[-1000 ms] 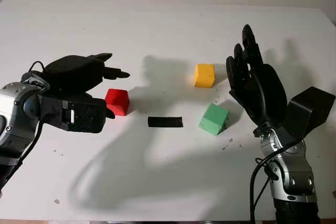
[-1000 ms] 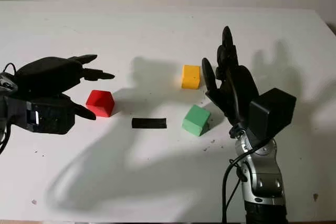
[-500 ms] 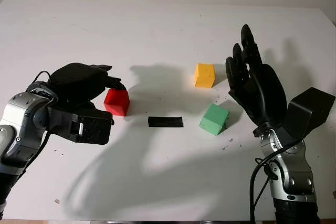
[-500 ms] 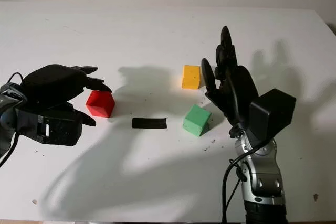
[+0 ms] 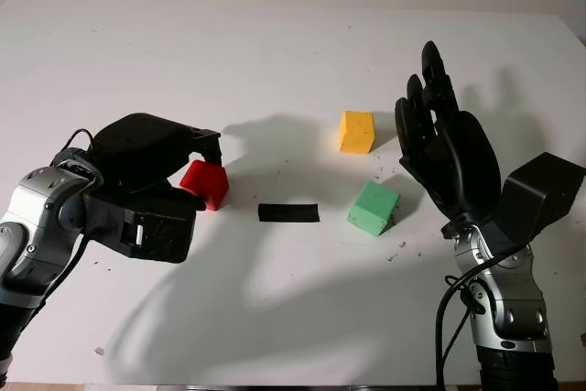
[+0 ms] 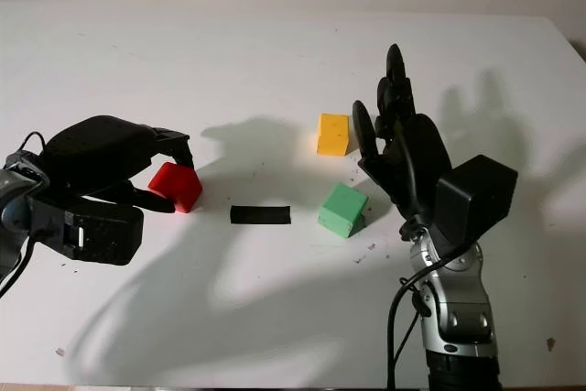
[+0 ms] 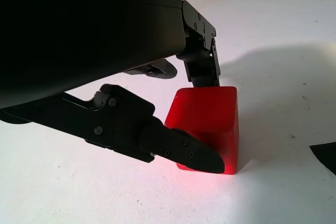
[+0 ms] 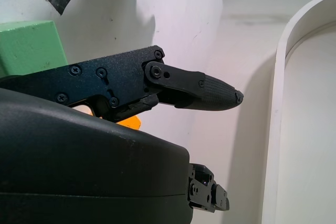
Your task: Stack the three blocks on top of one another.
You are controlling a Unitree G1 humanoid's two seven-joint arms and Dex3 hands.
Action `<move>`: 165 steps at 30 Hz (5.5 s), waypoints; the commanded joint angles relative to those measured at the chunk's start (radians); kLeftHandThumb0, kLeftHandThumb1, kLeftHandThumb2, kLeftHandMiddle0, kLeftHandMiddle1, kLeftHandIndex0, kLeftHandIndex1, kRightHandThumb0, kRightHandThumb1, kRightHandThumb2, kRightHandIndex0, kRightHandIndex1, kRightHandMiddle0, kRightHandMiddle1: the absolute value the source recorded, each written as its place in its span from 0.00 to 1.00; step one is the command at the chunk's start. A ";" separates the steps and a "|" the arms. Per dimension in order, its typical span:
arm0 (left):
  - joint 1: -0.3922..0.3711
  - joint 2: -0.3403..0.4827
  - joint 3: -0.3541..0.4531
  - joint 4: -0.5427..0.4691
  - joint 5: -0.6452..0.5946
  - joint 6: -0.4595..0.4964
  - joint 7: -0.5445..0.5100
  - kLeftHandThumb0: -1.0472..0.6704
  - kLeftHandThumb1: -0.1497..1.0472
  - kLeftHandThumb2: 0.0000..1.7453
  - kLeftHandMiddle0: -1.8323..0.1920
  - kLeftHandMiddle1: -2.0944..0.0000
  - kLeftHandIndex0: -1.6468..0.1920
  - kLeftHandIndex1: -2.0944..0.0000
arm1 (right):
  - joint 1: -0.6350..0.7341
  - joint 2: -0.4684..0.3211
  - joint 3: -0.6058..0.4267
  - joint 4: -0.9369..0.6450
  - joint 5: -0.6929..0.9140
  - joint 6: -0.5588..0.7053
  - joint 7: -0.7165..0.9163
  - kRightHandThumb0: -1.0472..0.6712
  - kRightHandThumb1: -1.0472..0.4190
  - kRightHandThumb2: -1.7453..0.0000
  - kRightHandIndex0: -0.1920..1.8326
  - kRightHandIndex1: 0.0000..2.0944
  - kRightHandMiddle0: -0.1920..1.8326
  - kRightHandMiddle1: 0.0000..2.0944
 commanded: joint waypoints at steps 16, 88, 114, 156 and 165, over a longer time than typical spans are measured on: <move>-0.119 -0.063 -0.031 -0.084 -0.106 -0.036 -0.108 0.37 0.98 0.04 0.78 0.97 0.74 0.32 | 0.001 0.001 0.001 -0.014 0.001 0.000 -0.006 0.29 0.00 0.68 0.00 0.00 0.00 0.00; -0.294 -0.219 -0.200 0.037 -0.023 -0.129 -0.291 0.21 0.87 0.03 1.00 1.00 0.99 1.00 | 0.033 0.013 0.013 -0.044 -0.026 0.005 -0.031 0.28 0.00 0.69 0.00 0.00 0.00 0.00; 0.027 -0.470 0.363 -0.049 -0.733 0.160 0.196 0.15 1.00 0.33 1.00 1.00 1.00 1.00 | -0.501 -0.387 0.087 0.296 -0.347 0.030 0.098 0.20 0.09 0.98 0.09 0.05 0.15 0.08; 0.050 -0.541 0.360 -0.024 -0.830 0.188 0.313 0.17 1.00 0.32 1.00 1.00 1.00 1.00 | -0.645 -0.453 0.413 0.656 -0.756 -0.176 0.250 0.20 0.10 0.97 0.10 0.02 0.24 0.05; 0.060 -0.529 0.354 -0.030 -0.807 0.180 0.307 0.17 1.00 0.32 1.00 1.00 1.00 1.00 | -0.636 -0.453 0.432 0.691 -0.776 -0.198 0.273 0.24 0.12 0.97 0.10 0.02 0.24 0.04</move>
